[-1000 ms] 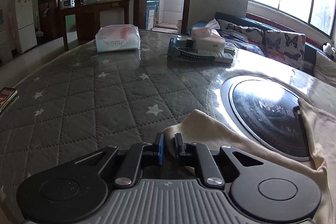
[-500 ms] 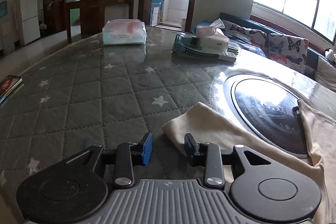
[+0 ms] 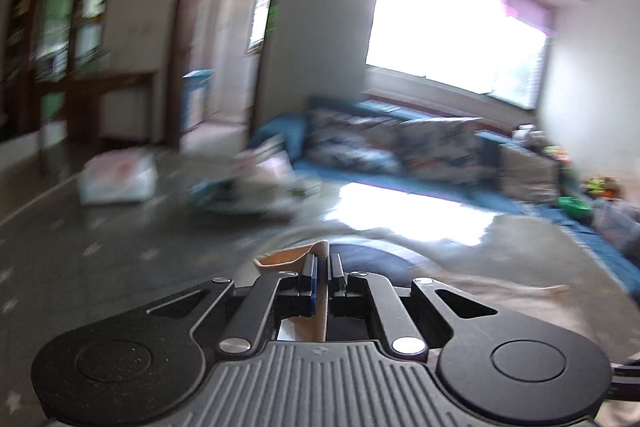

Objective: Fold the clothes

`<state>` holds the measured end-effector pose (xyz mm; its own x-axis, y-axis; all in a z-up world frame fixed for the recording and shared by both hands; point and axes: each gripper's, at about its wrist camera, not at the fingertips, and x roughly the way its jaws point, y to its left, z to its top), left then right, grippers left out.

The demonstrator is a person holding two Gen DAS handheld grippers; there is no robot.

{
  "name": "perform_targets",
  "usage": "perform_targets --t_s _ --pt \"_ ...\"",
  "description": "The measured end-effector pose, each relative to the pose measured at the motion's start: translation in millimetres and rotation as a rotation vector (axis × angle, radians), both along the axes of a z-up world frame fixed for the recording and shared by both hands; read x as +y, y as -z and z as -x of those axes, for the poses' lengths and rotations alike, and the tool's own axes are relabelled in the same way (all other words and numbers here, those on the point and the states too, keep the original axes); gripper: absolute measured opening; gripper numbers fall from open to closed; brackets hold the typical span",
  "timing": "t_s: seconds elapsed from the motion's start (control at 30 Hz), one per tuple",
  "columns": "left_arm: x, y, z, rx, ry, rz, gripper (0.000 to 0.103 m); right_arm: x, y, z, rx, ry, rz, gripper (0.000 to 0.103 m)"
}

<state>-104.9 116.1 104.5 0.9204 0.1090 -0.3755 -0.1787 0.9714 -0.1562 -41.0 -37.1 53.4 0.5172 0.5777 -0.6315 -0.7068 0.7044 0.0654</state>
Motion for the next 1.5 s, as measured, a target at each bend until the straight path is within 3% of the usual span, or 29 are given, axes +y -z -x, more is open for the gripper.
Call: perform_targets --t_s 0.2,0.4,0.5,0.53,0.6,0.73,0.9,1.13,1.2,1.27,1.5 --pt "-76.1 -13.1 10.2 -0.059 0.258 -0.008 0.005 -49.5 -3.0 -12.1 0.035 0.143 -0.086 0.038" --pt "-142.4 18.2 6.3 0.03 0.467 -0.017 0.011 -97.2 7.6 -18.0 0.085 0.282 -0.121 0.038" --pt "-161.5 36.0 9.2 0.096 0.544 -0.073 0.027 -123.2 15.8 -17.8 0.111 0.359 -0.126 0.038" --pt "-158.6 39.4 11.1 0.108 0.555 -0.082 0.038 -129.8 17.9 -17.4 0.118 0.377 -0.128 0.038" --pt "-152.6 46.2 15.2 0.131 0.575 -0.101 0.042 -139.0 19.3 -15.2 0.121 0.399 -0.134 0.038" --pt "-121.7 53.9 25.8 0.149 0.497 -0.139 0.042 -142.8 19.0 -12.8 0.13 0.392 -0.164 0.038" --pt "-73.6 63.0 38.0 0.195 0.341 -0.164 0.042 -117.2 27.4 -17.5 0.177 0.322 -0.187 0.038" --pt "-56.8 83.5 53.8 0.24 0.29 -0.198 0.047 -79.8 39.2 -25.7 0.201 0.27 -0.137 0.037" --pt "-57.3 87.2 51.1 0.24 0.289 -0.195 0.047 -72.2 37.7 -25.2 0.191 0.257 -0.111 0.028" --pt "-58.2 89.1 48.3 0.233 0.29 -0.188 0.047 -67.9 34.9 -23.5 0.178 0.259 -0.089 0.01" --pt "-67.9 95.2 48.0 0.207 0.303 -0.274 0.047 -70.1 -5.0 -13.5 0.031 0.27 -0.049 0.002"
